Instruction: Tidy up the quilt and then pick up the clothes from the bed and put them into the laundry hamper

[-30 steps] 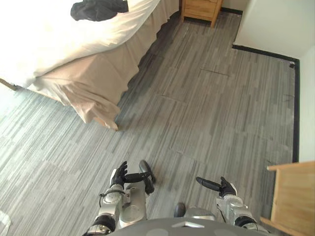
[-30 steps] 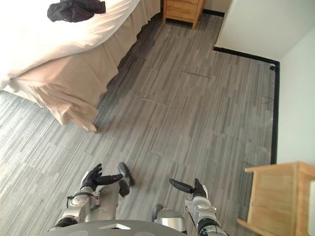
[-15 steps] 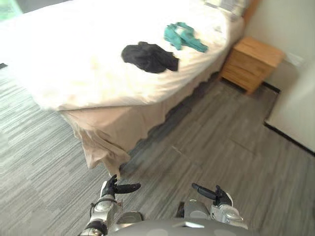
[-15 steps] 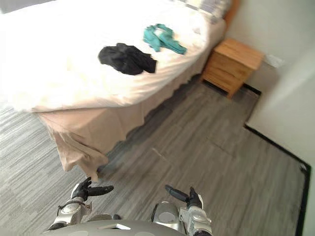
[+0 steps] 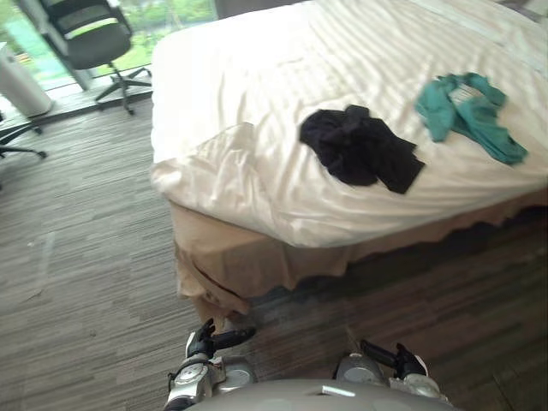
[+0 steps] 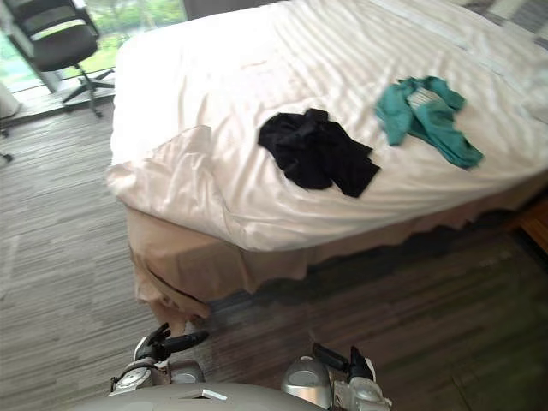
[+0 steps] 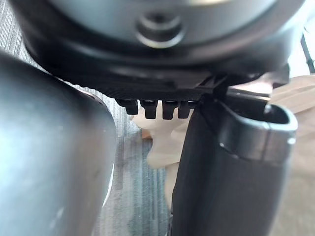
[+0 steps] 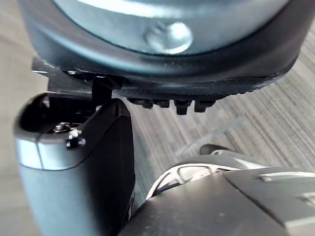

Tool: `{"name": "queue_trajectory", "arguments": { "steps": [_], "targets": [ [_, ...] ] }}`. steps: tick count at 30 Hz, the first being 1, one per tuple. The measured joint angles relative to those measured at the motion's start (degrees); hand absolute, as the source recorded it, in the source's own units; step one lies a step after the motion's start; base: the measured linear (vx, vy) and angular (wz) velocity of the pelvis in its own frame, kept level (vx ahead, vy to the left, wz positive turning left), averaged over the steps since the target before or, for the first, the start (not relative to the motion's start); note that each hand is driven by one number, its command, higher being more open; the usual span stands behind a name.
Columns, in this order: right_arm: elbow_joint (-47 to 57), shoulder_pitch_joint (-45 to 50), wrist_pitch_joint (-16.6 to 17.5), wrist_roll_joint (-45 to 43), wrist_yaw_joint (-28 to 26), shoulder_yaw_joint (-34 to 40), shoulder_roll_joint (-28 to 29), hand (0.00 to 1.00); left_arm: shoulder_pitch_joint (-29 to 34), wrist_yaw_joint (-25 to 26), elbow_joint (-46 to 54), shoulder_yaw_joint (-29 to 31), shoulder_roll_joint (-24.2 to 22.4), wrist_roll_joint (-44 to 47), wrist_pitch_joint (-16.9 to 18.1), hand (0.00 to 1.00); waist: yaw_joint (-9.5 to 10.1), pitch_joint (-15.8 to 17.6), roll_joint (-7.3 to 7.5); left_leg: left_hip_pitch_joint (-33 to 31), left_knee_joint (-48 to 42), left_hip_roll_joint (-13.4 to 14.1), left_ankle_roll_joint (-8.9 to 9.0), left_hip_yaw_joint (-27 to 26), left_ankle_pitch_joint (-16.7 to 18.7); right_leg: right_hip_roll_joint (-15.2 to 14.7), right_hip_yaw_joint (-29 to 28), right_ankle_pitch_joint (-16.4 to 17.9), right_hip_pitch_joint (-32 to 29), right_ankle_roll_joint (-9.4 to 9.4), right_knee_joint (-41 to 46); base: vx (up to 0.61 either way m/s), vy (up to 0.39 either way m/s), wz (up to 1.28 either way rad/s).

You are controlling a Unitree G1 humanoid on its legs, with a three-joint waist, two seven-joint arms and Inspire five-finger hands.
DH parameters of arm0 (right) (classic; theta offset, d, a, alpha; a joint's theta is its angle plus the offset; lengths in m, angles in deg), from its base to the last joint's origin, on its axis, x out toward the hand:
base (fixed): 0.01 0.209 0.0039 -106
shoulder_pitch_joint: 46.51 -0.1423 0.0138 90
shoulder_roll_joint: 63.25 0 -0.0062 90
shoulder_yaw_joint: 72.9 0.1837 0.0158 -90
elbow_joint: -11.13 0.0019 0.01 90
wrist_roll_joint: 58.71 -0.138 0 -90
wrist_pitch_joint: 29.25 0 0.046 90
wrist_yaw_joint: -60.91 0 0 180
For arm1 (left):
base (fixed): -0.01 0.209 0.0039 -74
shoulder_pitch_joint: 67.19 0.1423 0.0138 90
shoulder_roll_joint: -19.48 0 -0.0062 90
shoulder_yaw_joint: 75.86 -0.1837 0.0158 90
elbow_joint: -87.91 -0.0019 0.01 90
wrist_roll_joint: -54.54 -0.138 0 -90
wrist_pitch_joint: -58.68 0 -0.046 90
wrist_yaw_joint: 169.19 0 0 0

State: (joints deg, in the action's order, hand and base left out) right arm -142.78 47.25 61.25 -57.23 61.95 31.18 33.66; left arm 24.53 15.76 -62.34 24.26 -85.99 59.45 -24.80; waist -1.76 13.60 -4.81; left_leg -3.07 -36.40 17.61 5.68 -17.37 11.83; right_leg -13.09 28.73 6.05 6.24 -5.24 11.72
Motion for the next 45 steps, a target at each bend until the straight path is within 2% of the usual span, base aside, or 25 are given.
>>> {"name": "queue_trajectory", "arguments": {
  "steps": [1, 2, 3, 4, 5, 6, 7, 8, 9, 10, 11, 13, 16, 21, 23, 26, 28, 32, 36, 39, 42, 45],
  "targets": [
    [0.1, -0.1, 0.0, 0.0, 0.1, 0.2, 0.0, 1.00, 0.0, 0.0, 0.0, -0.5, 0.0, -0.1, 0.0, 1.00, -0.19, 0.0, 0.01, -0.7, 8.3, -2.5, -0.28, -5.1, -0.7, -1.0, 1.1, 0.0, 0.9, -0.19, -0.1, 0.28, 0.048, 0.50],
    [0.1, -0.2, -0.1, 0.0, 0.2, 0.7, 0.0, 1.00, 0.1, -0.1, 0.1, -0.8, 0.0, -0.2, 0.0, 1.00, -0.20, -0.1, -0.12, -0.8, 13.1, -3.7, -0.73, -7.3, -2.3, -1.2, 1.3, 0.0, 1.2, -0.32, 0.0, 0.34, 0.082, 0.49],
    [-0.4, -0.1, -0.5, 0.1, 0.3, 2.2, 1.1, 1.00, 0.3, -0.3, 0.1, -1.0, 1.0, -0.7, -0.2, 1.00, -0.09, -0.4, 1.80, 1.9, 20.3, -7.5, -2.68, -9.8, -5.5, -2.6, 1.8, 0.2, 2.5, -1.06, -0.3, 0.29, 0.067, 0.42],
    [-0.4, 0.1, -0.6, 0.1, 0.2, 2.3, 1.8, 1.00, 0.5, -0.2, 0.4, -1.2, 1.5, -0.8, -0.1, 1.00, -0.31, -0.8, 2.19, 3.4, 23.0, -8.8, -2.91, -9.8, -6.5, -3.1, 2.1, -0.3, 2.8, -1.30, -0.3, 0.36, 0.098, 0.53],
    [-0.3, 0.5, -0.8, 0.1, 0.2, 2.9, 2.9, 1.00, 1.2, -0.2, 0.6, -1.2, 2.5, -0.8, 0.0, 1.00, -0.18, -1.0, 3.82, 6.1, 28.3, -11.0, -2.57, -8.6, -8.1, -3.9, 1.4, -1.0, 3.1, -1.02, 1.3, 0.25, 0.095, 0.41],
    [-0.3, 0.5, -0.8, 0.1, 0.2, 3.5, 3.2, 1.00, 1.2, -0.2, 0.6, -1.2, 2.7, -0.8, -0.2, 1.00, -0.22, -1.0, 3.97, 6.8, 29.3, -10.8, -2.61, -8.1, -8.4, -4.0, 0.8, -1.1, 2.6, -0.92, 3.4, 0.27, 0.097, 0.42],
    [0.1, 0.6, -0.9, 0.1, 0.2, 4.1, 3.5, 1.00, 1.1, -0.1, 0.4, -1.2, 2.7, -0.8, -0.5, 1.00, -0.56, -0.8, 3.32, 7.6, 30.1, -9.9, -2.51, -7.4, -8.5, -3.2, -0.6, 0.9, 1.5, -1.13, 4.2, 0.24, -0.015, 0.39],
    [1.1, 0.6, -1.0, 0.2, 0.4, 3.7, 3.6, 1.00, 1.2, -0.1, 0.0, -0.4, 3.0, -0.8, -0.5, 1.00, -1.11, -0.9, 2.99, 8.4, 31.1, -8.7, -2.02, -6.7, -8.8, 0.7, -2.6, 3.3, 2.8, -1.93, -4.2, 0.17, -0.039, 0.40],
    [1.8, 0.7, -0.9, 0.2, 0.4, 3.3, 3.8, 1.00, 1.3, 0.0, -0.3, 0.1, 3.2, -0.8, -0.5, 1.00, -1.24, -0.9, 3.15, 8.9, 31.6, -8.5, -1.72, -6.6, -8.9, 2.6, -3.1, 2.7, 3.5, -1.94, -10.1, 0.18, -0.166, 0.28],
    [2.6, 0.9, -0.8, 0.2, 0.5, 3.3, 4.7, 1.00, 1.8, -0.1, -0.4, 0.6, 3.9, -0.7, -0.6, 1.00, -0.90, -1.1, 4.74, 9.8, 32.6, -9.5, -1.05, -7.0, -9.3, 3.8, -4.1, -5.7, 3.6, -0.42, -16.6, 0.16, -0.167, 0.42],
    [2.7, 1.1, -0.7, 0.2, 0.6, 3.4, 4.5, 1.00, 1.4, -0.2, -1.2, 1.5, 3.4, -0.6, -0.7, 1.00, -1.44, -1.6, 4.46, 11.1, 34.4, -9.7, 0.28, -6.7, -9.3, 4.0, -3.2, -8.4, 4.7, -0.54, -16.0, 0.20, -0.157, 0.35],
    [2.7, 1.5, -0.7, 0.3, 0.7, 3.4, 3.6, 1.00, 2.5, -0.4, -0.9, 2.5, 1.0, 0.1, -0.5, 1.00, -1.27, -2.6, 2.32, 13.1, 36.7, -9.2, 0.89, -8.0, -10.4, 4.4, -3.1, -7.5, 5.1, -0.23, -15.3, 0.18, -0.032, 0.14],
    [2.7, 1.7, -0.8, 0.4, 0.8, 3.2, 2.6, 1.00, 3.4, -0.2, -1.1, 4.2, -0.1, 0.5, -0.6, 1.00, -1.38, -3.3, 1.02, 14.5, 37.7, -8.9, 1.62, -8.3, -10.9, 4.9, -2.3, -6.7, 6.5, 0.00, -15.2, 0.12, -0.037, 0.06],
    [2.7, 2.1, -0.9, 0.6, 1.1, 1.0, 2.6, 1.00, 5.0, 1.1, -0.8, 9.7, 0.2, 6.9, -0.4, 1.00, -0.94, -3.5, 2.03, 15.6, 38.8, -8.8, 1.88, -7.9, -11.1, 5.1, -0.6, -5.8, 8.1, -0.11, -14.7, 0.03, -0.011, 0.17],
    [2.4, 2.1, -0.9, 0.6, 1.1, 0.9, 3.2, 1.00, 6.0, 2.5, -0.5, 13.1, 0.6, 11.2, -0.3, 1.00, 0.14, -3.0, 3.54, 15.5, 39.0, -9.0, 1.90, -7.3, -11.1, 4.8, 0.0, -5.6, 8.0, -0.35, -14.3, -0.02, 0.026, 0.16],
    [1.0, 2.2, -0.9, 0.5, 1.6, -0.2, 3.9, 1.00, 8.0, 4.8, -0.1, 16.3, 1.8, 17.0, -0.1, 1.00, 0.18, -3.4, 5.18, 15.4, 40.2, -9.7, 1.87, -5.6, -11.9, 4.0, 2.3, -4.3, 8.1, -0.83, -12.7, -0.03, 0.017, 0.32],
    [1.0, 2.2, -0.9, 0.5, 2.0, -0.7, 4.1, 1.00, 8.5, 5.8, 0.2, 17.9, 2.2, 19.4, 0.2, 1.00, 0.24, -3.8, 5.68, 15.2, 41.2, -10.2, 1.60, -4.7, -12.9, 3.8, 2.9, -4.3, 8.0, -0.84, -12.7, -0.04, 0.012, 0.27],
    [1.0, 2.1, -0.2, 0.4, 2.2, -1.3, 4.0, 1.00, 8.4, 7.5, 1.0, 20.3, 2.6, 26.3, 2.5, 1.00, 0.40, -3.9, 5.84, 13.3, 41.5, -11.2, 0.89, -2.1, -14.1, 3.0, 5.9, -4.0, 7.8, -1.12, -12.7, -0.10, -0.003, 0.37],
    [1.0, 2.2, -0.1, 0.3, 2.4, -1.4, 4.0, 1.00, 7.7, 9.1, 3.1, 25.6, 2.6, 36.2, 5.0, 1.00, 0.83, -4.1, 5.75, 11.3, 41.6, -11.4, 0.57, 0.3, -15.6, 3.1, 8.3, -3.2, 6.7, -0.77, -12.1, -0.15, -0.008, 0.26],
    [1.0, 2.9, -0.1, 0.3, 3.1, -2.0, 4.0, 1.00, 7.0, 10.7, 5.8, 28.8, 2.7, 39.3, 5.9, 1.00, 1.60, -4.3, 5.62, 10.7, 41.6, -11.2, 0.50, 0.6, -15.5, 3.2, 8.8, -3.2, 6.6, -0.74, -12.2, -0.08, 0.004, 0.14],
    [1.0, 3.9, 0.1, 0.3, 3.3, -3.5, 4.0, 1.00, 6.4, 12.1, 9.8, 33.8, 3.0, 42.5, 7.6, 1.00, 1.65, -5.7, 6.31, 9.6, 41.6, -11.2, 0.73, 0.7, -15.4, 3.3, 9.3, -3.2, 6.1, -0.76, -12.3, 0.00, 0.008, 0.13],
    [1.1, 4.5, 0.3, 0.3, 3.3, -3.9, 4.2, 1.00, 2.8, 12.8, 12.2, 39.1, 6.3, 45.4, 8.8, 1.00, 2.00, -6.0, 6.74, 9.5, 41.6, -11.2, 0.85, 0.5, -15.2, 3.3, 9.1, -3.2, 5.9, -0.72, -12.5, 0.04, 0.013, -0.01]
  ]
}}
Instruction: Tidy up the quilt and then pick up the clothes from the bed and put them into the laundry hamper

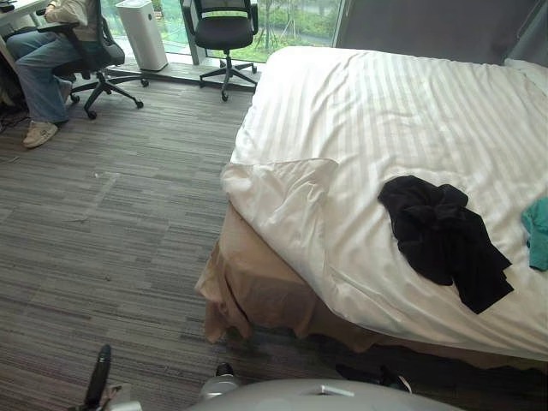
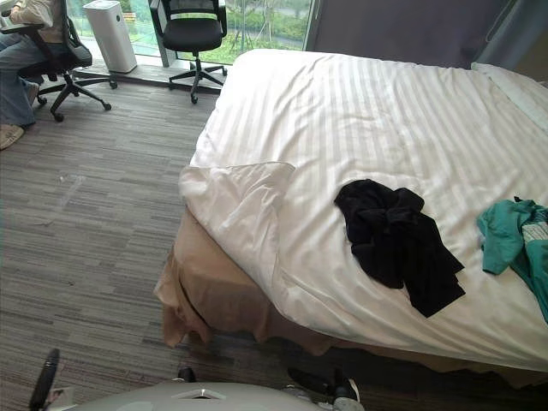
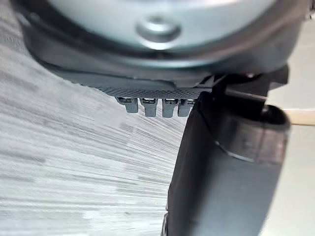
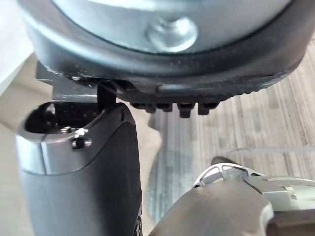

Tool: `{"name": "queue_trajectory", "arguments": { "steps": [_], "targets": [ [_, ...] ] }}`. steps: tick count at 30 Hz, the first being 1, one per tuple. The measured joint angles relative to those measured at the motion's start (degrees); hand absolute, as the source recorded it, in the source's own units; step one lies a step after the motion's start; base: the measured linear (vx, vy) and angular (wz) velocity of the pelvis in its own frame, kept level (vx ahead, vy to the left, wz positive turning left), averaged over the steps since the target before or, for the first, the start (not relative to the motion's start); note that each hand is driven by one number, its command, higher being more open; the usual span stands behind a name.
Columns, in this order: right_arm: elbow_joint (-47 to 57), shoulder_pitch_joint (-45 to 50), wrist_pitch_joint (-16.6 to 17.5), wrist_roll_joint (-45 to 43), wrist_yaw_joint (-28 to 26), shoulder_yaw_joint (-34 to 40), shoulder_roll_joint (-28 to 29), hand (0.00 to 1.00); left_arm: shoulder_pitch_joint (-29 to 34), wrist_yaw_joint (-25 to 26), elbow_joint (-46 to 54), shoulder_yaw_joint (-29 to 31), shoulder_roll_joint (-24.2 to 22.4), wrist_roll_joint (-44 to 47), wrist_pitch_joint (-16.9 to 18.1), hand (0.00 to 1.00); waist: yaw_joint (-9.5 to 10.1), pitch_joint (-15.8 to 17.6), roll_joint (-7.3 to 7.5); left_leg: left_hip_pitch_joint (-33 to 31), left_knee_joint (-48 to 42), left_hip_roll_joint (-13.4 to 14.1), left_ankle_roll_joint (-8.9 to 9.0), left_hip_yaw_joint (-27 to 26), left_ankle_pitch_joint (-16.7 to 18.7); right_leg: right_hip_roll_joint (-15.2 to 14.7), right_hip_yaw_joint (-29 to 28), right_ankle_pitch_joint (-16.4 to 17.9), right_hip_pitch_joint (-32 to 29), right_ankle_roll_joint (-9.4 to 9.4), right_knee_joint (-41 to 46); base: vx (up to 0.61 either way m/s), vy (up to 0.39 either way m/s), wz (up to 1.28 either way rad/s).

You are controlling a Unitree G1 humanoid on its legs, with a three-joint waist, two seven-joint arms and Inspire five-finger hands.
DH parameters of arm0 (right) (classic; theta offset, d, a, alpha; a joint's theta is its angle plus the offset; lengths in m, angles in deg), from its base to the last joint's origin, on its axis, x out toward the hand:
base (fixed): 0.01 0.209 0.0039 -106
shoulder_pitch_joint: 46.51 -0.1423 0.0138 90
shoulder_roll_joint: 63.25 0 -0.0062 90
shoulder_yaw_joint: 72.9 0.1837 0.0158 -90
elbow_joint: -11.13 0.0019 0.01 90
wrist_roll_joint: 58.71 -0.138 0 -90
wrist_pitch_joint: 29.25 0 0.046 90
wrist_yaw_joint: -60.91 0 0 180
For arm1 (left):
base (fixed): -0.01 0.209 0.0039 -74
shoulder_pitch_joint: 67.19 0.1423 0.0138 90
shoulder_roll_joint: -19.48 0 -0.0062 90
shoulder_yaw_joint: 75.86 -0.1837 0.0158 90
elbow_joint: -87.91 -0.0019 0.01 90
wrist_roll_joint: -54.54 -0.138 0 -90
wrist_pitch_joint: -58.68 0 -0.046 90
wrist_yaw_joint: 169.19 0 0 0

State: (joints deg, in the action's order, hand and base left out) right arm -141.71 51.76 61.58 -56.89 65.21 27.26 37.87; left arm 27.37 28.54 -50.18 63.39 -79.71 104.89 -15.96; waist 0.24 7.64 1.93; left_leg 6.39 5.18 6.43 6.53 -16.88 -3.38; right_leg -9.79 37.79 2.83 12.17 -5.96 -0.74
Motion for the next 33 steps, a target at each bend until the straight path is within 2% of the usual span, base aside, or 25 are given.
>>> {"name": "queue_trajectory", "arguments": {
  "steps": [3, 4, 6, 7, 8, 10, 11, 12, 13, 15, 16, 17, 20, 25, 33],
  "targets": [
    [0.0, 0.2, 0.1, 0.0, -0.4, -0.9, -0.2, 1.00, -4.7, 0.7, 3.6, 2.3, 6.1, 1.1, 2.3, 1.00, 0.33, -0.1, 0.07, 0.0, 0.0, 0.0, 0.18, -0.5, 0.0, 0.1, -0.6, -0.4, 0.1, 0.11, -0.1, 0.09, 0.008, -0.08],
    [0.0, 0.5, 0.1, 0.0, -0.7, -0.9, -0.3, 1.00, -5.6, 0.7, 4.5, 4.1, 8.2, 1.0, 2.4, 1.00, 0.84, -0.6, -0.03, -0.2, -0.1, -0.1, 0.14, -0.7, -0.2, 0.1, -0.5, -1.0, 0.0, -0.16, -0.2, 0.13, -0.002, -0.12],
    [0.0, 1.1, 0.7, 0.0, -1.5, -0.8, -0.3, 1.00, -6.8, 0.6, 5.8, 9.2, 13.7, 1.0, 2.3, 1.00, 0.64, -1.4, 0.35, 0.2, -0.3, -0.2, 0.32, -1.5, 0.0, 0.2, -1.3, -1.0, -0.2, -0.13, -0.4, 0.13, -0.005, -0.20],
    [0.0, 1.2, 0.8, -0.1, -1.8, -0.7, -0.3, 1.00, -6.8, -0.4, 5.8, 11.1, 17.7, 1.3, 3.2, 1.00, 0.75, -2.3, 0.41, 0.1, -0.3, -0.3, 0.32, -2.1, 0.1, 0.5, -1.9, -1.0, -0.7, -0.12, -0.7, 0.13, -0.008, -0.19],
    [-0.2, 1.3, 0.7, -0.1, -2.2, 0.3, -0.3, 1.00, -7.8, -0.8, 6.3, 9.9, 20.0, 0.8, 5.6, 1.00, 0.94, -2.6, 0.57, 0.2, -0.3, -0.2, 0.30, -2.8, 0.2, 0.2, -2.3, -1.0, -0.9, -0.12, -0.6, 0.13, 0.003, -0.11],
    [-0.2, 1.7, 0.4, -0.1, -2.2, 0.7, -0.6, 1.00, -8.8, 0.1, 9.7, 8.4, 19.6, 0.5, 8.0, 1.00, 1.53, -2.7, -0.23, 0.3, -0.4, -0.2, 0.30, -3.4, 0.2, -0.1, -2.9, -1.0, -1.2, -0.10, -0.5, 0.07, 0.028, -0.05],
    [0.3, 1.2, 0.6, -0.1, -2.2, 0.6, -0.6, 1.00, -8.8, 3.2, 13.3, 6.0, 18.4, -3.0, 9.3, 1.00, 1.63, -3.2, -0.33, 1.0, -0.3, -0.3, 0.31, -4.1, 0.2, -0.2, -4.1, -1.2, -1.0, 0.29, -0.5, 0.03, 0.044, -0.14],
    [0.5, 1.2, 0.8, 0.0, -2.4, 0.5, -0.8, 1.00, -8.7, 4.2, 14.7, 5.1, 17.7, -4.4, 9.6, 1.00, 1.62, -3.2, -0.81, 1.2, -0.3, -0.3, 0.32, -4.6, 0.2, -0.3, -4.6, -1.3, -1.0, 0.34, -0.5, 0.03, 0.061, -0.33],
    [1.0, 0.9, 1.1, 0.0, -2.3, 0.5, -0.8, 1.00, -8.7, 6.1, 17.4, 3.5, 16.3, -7.1, 9.7, 1.00, 1.52, -3.9, -0.75, 1.7, -0.3, -0.3, 0.32, -5.5, 0.3, -0.6, -5.5, -1.3, -1.1, 0.36, -0.6, 0.00, 0.054, -0.44],
    [1.3, 0.8, 1.2, 0.0, -2.0, 0.6, -0.8, 1.00, -8.7, 8.4, 21.2, 0.9, 13.6, -11.1, 9.7, 1.00, 1.33, -4.3, -1.56, 2.2, -0.3, -0.4, 0.24, -6.7, 0.5, -0.6, -6.9, -1.3, -1.1, 0.34, -0.6, -0.01, 0.030, -0.42],
    [1.6, 0.8, 1.2, 0.0, -1.7, 0.6, -0.9, 1.00, -8.8, 9.3, 23.1, -0.5, 12.2, -13.1, 9.7, 1.00, 1.03, -4.7, -1.09, 2.6, -0.3, -0.5, 0.20, -7.1, 0.6, -0.6, -7.4, -1.3, -1.1, 0.32, -0.6, -0.04, 0.022, -0.40],
    [1.8, 1.0, 1.2, 0.0, -1.5, 0.9, -1.0, 1.00, -8.8, 10.8, 26.3, -2.5, 9.8, -17.2, 9.6, 1.00, 0.69, -4.3, -1.88, 3.3, -0.3, -0.3, 0.22, -8.0, 0.9, -0.5, -8.5, -1.4, -1.2, 0.20, -0.6, -0.05, 0.020, -0.43],
    [1.9, 1.6, 1.0, 0.0, -1.4, 1.9, -1.0, 1.00, -8.8, 12.7, 30.8, -4.6, 7.7, -24.3, 9.4, 1.00, -0.52, -4.3, -2.00, 4.2, -0.2, 0.2, 0.22, -9.6, 1.7, 0.0, -10.4, -2.0, -1.8, 0.37, -0.6, -0.09, 0.018, -0.37],
    [1.8, 3.5, 0.7, -0.1, -1.5, 3.1, -1.7, 1.00, -8.7, 14.3, 35.2, -7.7, 7.6, -33.0, 9.3, 1.00, -0.76, -4.3, -2.37, 4.2, -0.1, 0.1, 0.05, -11.3, 1.8, 0.0, -12.9, -3.1, -3.3, 0.29, -1.2, -0.09, 0.027, -0.24],
    [-0.5, 2.4, 0.8, -0.2, -2.3, 5.0, -2.0, 1.00, -4.5, 12.0, 49.6, -20.9, 4.6, -44.1, 8.2, 1.00, -1.53, -4.8, -3.57, 4.2, -0.1, 0.0, 0.24, -13.6, 2.0, 0.1, -15.7, -4.3, -4.2, 0.35, -1.5, -0.01, 0.015, -0.14]
  ]
}}
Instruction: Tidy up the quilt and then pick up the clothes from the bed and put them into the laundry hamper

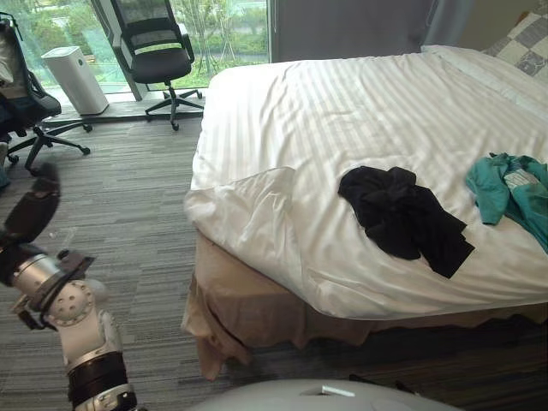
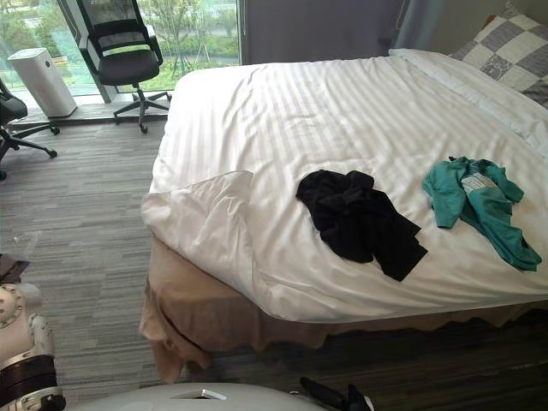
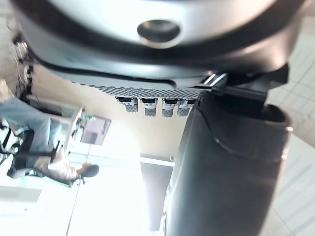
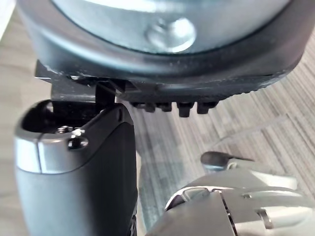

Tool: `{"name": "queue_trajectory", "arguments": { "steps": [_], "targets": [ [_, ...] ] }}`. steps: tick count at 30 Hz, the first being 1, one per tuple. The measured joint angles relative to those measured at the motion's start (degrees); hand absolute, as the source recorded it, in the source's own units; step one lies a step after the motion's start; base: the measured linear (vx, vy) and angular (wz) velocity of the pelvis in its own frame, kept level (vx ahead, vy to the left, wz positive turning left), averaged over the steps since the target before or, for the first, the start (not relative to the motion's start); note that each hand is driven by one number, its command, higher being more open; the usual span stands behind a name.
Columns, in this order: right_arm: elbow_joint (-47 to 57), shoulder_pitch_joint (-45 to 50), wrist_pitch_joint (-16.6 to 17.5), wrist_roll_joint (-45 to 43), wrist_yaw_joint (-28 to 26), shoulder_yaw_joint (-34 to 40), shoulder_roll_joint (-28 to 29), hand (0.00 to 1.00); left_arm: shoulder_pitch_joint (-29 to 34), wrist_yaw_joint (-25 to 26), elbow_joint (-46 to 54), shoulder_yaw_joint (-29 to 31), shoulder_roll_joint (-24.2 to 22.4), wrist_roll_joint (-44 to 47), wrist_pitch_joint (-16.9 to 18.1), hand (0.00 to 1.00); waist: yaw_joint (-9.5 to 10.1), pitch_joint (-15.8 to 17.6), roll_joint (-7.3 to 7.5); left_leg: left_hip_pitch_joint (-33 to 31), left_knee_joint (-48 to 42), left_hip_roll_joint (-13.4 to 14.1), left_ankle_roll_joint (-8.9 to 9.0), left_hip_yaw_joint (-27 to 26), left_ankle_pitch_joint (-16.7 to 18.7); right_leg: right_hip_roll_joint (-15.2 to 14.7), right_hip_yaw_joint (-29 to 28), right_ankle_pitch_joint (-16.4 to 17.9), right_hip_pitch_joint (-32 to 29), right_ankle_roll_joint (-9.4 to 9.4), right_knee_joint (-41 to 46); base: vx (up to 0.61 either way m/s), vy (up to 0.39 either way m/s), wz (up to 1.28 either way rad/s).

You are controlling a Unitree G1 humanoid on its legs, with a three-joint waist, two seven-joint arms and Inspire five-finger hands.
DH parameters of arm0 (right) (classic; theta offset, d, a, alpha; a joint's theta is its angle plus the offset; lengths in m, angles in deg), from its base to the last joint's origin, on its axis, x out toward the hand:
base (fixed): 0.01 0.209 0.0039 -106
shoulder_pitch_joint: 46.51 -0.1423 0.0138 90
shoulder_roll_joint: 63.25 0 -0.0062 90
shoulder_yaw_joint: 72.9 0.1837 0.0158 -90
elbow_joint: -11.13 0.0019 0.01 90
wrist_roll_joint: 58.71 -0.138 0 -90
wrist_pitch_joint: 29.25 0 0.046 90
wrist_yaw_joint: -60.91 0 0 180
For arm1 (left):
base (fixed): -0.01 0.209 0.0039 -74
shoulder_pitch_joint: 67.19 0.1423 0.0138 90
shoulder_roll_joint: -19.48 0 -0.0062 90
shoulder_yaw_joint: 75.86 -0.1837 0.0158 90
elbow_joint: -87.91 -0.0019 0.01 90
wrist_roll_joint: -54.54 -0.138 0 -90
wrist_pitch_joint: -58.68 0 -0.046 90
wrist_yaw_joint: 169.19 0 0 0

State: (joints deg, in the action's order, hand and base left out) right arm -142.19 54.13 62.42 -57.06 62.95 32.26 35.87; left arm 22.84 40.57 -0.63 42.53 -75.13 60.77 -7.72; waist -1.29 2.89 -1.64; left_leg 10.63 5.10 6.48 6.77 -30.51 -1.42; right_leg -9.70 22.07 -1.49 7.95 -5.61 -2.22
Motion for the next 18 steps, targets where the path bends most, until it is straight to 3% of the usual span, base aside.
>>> {"name": "queue_trajectory", "arguments": {
  "steps": [5, 18],
  "targets": [
    [-0.1, -0.6, 0.4, -0.1, -0.5, 0.1, -0.1, 1.00, 0.2, -4.6, 2.8, -10.9, -0.7, -7.4, -1.7, 1.00, -1.37, 0.1, -1.45, 0.3, -0.1, 0.0, 0.03, -1.3, 0.0, 0.6, -1.2, -0.7, -0.1, 0.26, -0.8, 0.00, 0.000, -0.13],
    [0.6, -0.9, 0.4, -0.1, -0.5, -1.5, -0.2, 1.00, -2.0, -10.0, -2.5, -19.2, 0.9, -18.2, -6.6, 1.00, -2.75, 0.6, -1.21, 1.6, 0.0, 0.0, 0.13, -3.7, 0.2, 1.0, -3.4, -1.5, -0.8, 0.57, -1.1, -0.04, -0.004, -0.11]
  ]
}}
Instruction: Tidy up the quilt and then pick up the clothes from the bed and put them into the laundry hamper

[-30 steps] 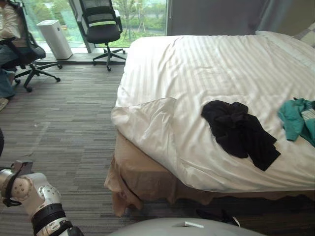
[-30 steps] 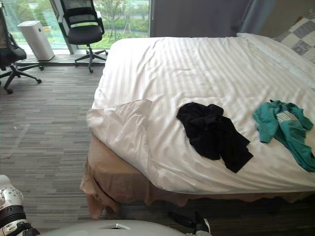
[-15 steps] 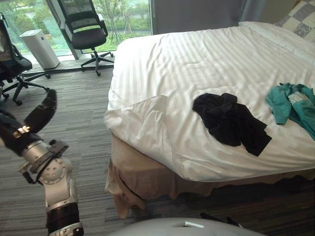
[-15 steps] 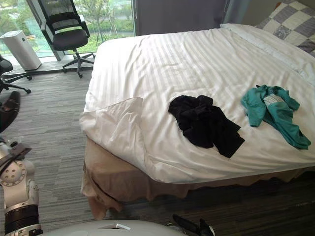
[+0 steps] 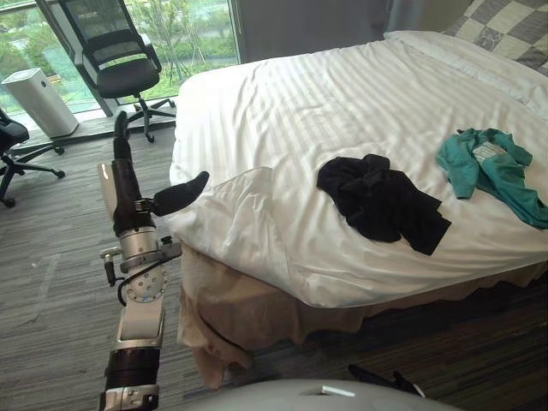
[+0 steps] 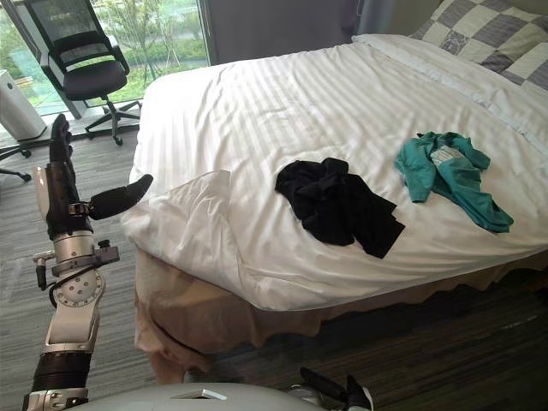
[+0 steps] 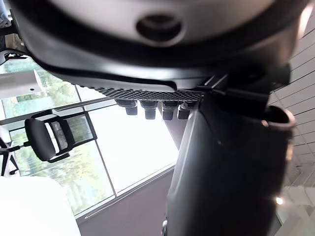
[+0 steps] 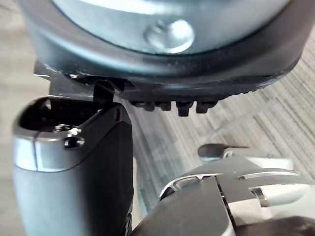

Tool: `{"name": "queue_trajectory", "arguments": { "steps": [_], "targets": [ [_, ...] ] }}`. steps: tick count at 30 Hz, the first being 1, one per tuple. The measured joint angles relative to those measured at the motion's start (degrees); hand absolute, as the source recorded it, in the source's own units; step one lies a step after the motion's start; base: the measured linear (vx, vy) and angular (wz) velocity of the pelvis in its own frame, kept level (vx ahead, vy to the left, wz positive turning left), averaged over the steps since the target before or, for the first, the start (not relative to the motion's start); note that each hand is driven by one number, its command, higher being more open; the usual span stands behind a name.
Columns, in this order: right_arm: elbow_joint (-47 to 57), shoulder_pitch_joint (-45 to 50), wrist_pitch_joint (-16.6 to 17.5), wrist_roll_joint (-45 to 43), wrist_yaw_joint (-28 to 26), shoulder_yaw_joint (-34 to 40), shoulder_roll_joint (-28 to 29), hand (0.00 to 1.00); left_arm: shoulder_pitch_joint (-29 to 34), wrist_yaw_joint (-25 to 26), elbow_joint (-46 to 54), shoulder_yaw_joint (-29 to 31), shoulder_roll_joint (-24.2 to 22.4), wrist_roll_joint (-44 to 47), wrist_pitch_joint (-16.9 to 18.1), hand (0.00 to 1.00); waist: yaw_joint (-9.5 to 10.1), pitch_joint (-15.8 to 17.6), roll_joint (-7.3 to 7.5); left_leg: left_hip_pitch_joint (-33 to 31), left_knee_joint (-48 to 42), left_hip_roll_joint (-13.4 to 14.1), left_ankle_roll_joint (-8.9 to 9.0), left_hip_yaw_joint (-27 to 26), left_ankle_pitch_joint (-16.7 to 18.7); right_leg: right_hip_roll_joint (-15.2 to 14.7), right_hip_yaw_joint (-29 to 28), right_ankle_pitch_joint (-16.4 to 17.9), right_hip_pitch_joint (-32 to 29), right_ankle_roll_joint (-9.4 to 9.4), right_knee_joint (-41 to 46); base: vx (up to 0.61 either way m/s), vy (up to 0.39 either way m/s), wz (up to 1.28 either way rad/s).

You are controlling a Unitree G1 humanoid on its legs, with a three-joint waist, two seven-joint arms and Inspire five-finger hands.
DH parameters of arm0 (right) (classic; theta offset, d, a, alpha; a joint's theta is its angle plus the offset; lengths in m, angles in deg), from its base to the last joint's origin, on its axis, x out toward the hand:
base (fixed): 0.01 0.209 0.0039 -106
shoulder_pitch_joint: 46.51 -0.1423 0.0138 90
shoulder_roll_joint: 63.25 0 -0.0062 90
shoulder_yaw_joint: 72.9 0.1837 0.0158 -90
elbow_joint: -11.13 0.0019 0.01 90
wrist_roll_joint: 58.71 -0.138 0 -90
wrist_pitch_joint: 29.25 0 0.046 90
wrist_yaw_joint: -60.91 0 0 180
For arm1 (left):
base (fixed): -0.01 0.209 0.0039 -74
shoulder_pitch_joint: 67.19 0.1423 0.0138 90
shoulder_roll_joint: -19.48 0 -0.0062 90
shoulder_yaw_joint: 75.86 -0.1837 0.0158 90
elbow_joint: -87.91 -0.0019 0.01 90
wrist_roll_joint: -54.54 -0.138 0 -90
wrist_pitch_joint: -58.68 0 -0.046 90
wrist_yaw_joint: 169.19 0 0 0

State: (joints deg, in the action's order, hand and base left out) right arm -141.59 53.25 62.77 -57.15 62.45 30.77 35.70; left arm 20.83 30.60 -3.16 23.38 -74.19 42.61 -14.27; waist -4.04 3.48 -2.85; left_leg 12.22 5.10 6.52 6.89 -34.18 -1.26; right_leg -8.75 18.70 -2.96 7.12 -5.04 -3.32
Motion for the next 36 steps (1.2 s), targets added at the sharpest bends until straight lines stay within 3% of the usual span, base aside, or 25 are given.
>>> {"name": "queue_trajectory", "arguments": {
  "steps": [10, 20, 29, 36],
  "targets": [
    [0.7, -0.5, 0.0, 0.1, -0.3, -0.9, 0.1, 1.00, -2.8, -5.2, -8.2, -4.1, 1.9, -2.1, -3.6, 1.00, -1.00, 0.4, 0.73, -0.8, 0.0, 0.0, 0.23, -0.4, 0.2, 0.1, 0.0, -0.4, -0.7, -0.19, -1.0, -0.01, -0.002, -0.02],
    [2.9, -2.4, -0.1, 0.2, -0.1, -1.9, 0.6, 1.00, -10.2, -5.5, -13.3, -5.4, 2.7, -2.0, -5.6, 1.00, -1.83, 1.6, 1.49, -6.5, -0.2, -0.1, -0.18, -0.6, -0.1, -0.1, -0.5, -1.3, -6.3, 0.21, -0.8, 0.01, -0.003, 0.00],
    [5.4, -6.4, 0.0, 0.1, 1.5, -1.6, 0.7, 1.00, -25.5, -5.5, -17.8, -9.4, 4.7, -2.0, -6.2, 1.00, -2.64, 8.0, 2.45, -14.2, -1.1, -1.0, -1.94, -1.8, -0.9, -1.4, -2.7, -3.3, -14.9, 0.16, 0.5, -0.05, 0.006, -0.05],
    [6.9, -7.1, 0.0, 0.1, 2.5, -0.7, 1.2, 1.00, -28.6, -5.5, -21.9, -10.2, 4.7, -2.0, -7.4, 1.00, -3.57, 11.1, 2.39, -15.8, -3.1, -0.9, -2.30, -1.9, 0.1, -2.2, -3.4, -3.4, -16.4, 0.10, 1.2, -0.02, 0.015, -0.02]
  ]
}}
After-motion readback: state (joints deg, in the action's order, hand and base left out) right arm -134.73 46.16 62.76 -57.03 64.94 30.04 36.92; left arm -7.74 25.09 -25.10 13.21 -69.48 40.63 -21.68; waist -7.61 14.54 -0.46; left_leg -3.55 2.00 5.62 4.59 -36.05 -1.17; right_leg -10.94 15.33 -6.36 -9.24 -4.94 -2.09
